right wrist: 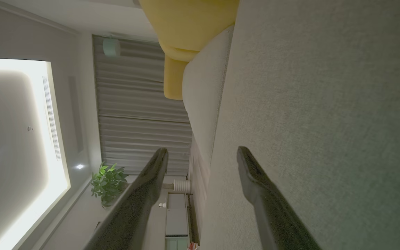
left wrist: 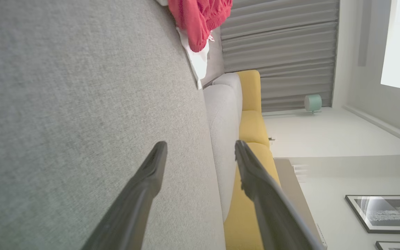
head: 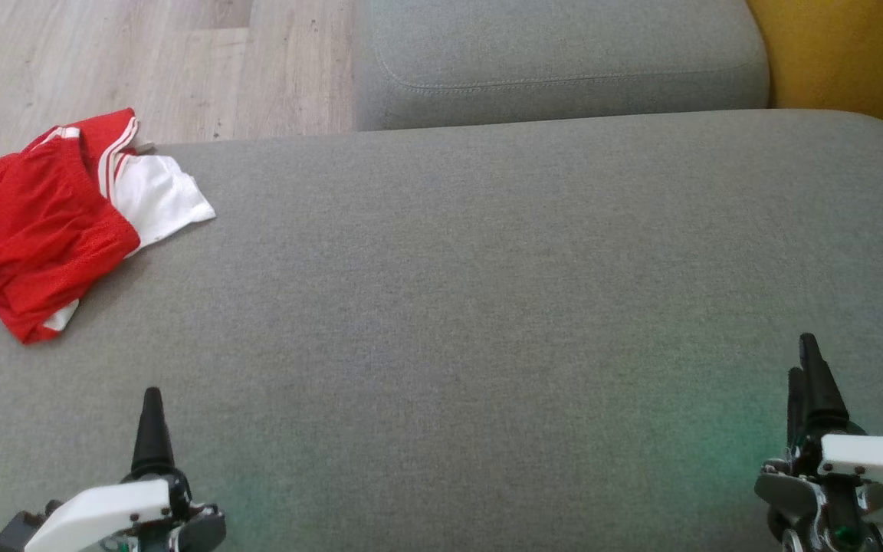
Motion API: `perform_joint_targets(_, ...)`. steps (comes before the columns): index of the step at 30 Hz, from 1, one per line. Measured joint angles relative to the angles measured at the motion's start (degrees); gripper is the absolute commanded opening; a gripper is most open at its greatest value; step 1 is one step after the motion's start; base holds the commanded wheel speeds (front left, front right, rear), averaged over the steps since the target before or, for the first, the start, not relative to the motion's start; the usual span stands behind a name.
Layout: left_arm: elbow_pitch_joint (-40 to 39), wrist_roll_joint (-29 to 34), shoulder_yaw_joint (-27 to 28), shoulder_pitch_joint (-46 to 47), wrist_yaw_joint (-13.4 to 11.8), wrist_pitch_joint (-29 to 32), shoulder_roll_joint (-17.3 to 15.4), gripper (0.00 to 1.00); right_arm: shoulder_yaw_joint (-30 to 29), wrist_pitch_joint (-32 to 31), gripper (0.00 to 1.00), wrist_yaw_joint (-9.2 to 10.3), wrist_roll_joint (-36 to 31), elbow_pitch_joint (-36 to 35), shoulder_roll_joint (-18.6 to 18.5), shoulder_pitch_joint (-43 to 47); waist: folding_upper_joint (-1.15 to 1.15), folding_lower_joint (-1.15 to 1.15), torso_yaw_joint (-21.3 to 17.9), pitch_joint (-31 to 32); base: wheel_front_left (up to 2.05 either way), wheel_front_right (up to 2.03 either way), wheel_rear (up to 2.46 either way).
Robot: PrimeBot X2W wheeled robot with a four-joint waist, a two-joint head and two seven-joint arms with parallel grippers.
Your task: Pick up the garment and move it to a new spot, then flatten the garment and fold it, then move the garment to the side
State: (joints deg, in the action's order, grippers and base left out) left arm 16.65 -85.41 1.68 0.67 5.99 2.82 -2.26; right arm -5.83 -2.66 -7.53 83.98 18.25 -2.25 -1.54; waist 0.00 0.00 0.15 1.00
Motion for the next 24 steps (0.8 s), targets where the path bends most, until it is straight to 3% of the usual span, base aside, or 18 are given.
perform_joint_targets(24,-3.82,24.4,-5.3,-2.29,-1.54,-3.92,-0.02,1.0,3.75,3.7,1.0,0.0,-21.91,-4.24,-0.01,2.29,0.0,0.0,0.19,1.0,0.0,0.0,0.0)
